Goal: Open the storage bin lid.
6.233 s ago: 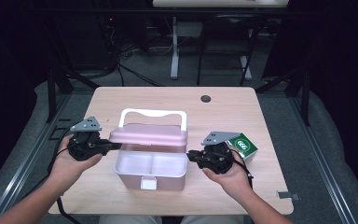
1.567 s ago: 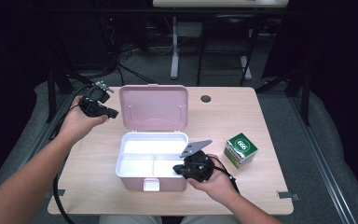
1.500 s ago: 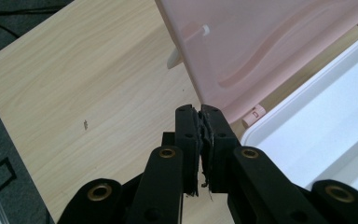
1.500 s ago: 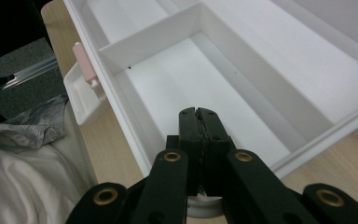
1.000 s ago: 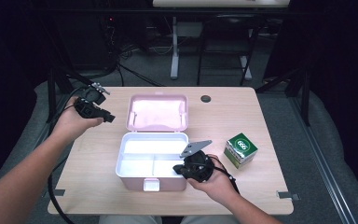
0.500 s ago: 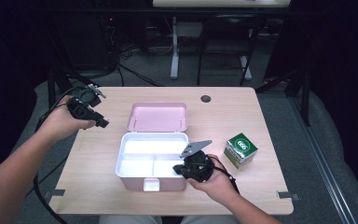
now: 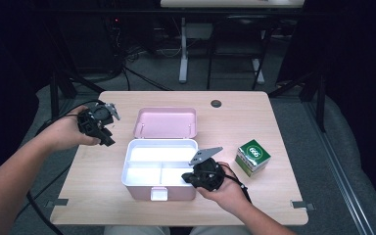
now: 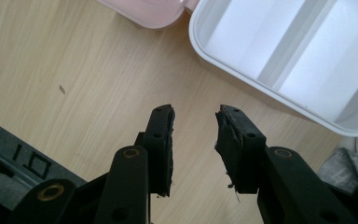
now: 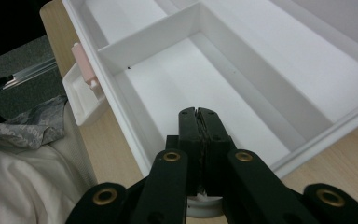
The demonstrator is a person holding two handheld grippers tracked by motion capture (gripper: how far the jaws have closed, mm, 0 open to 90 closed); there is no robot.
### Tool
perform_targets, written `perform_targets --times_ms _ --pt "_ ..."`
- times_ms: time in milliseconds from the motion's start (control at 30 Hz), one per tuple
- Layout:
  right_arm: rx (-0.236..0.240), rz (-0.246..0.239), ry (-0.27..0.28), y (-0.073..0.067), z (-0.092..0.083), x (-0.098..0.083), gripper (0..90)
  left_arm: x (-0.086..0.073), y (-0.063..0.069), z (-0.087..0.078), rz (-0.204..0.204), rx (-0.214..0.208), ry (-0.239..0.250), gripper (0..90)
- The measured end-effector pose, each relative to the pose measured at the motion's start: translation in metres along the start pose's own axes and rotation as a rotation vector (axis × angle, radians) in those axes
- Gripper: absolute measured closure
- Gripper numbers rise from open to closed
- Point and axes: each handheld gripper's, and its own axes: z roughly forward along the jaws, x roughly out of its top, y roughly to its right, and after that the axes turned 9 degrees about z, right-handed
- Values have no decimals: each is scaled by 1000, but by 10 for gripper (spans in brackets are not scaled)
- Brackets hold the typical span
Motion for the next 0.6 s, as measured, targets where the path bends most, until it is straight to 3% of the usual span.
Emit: perform_targets --times_ms 233,600 --pt "1 0 1 0 0 0 893 9 7 0 109 -2 -28 657" --pt "2 2 1 0 0 0 893 33 24 3 229 -12 -62 672"
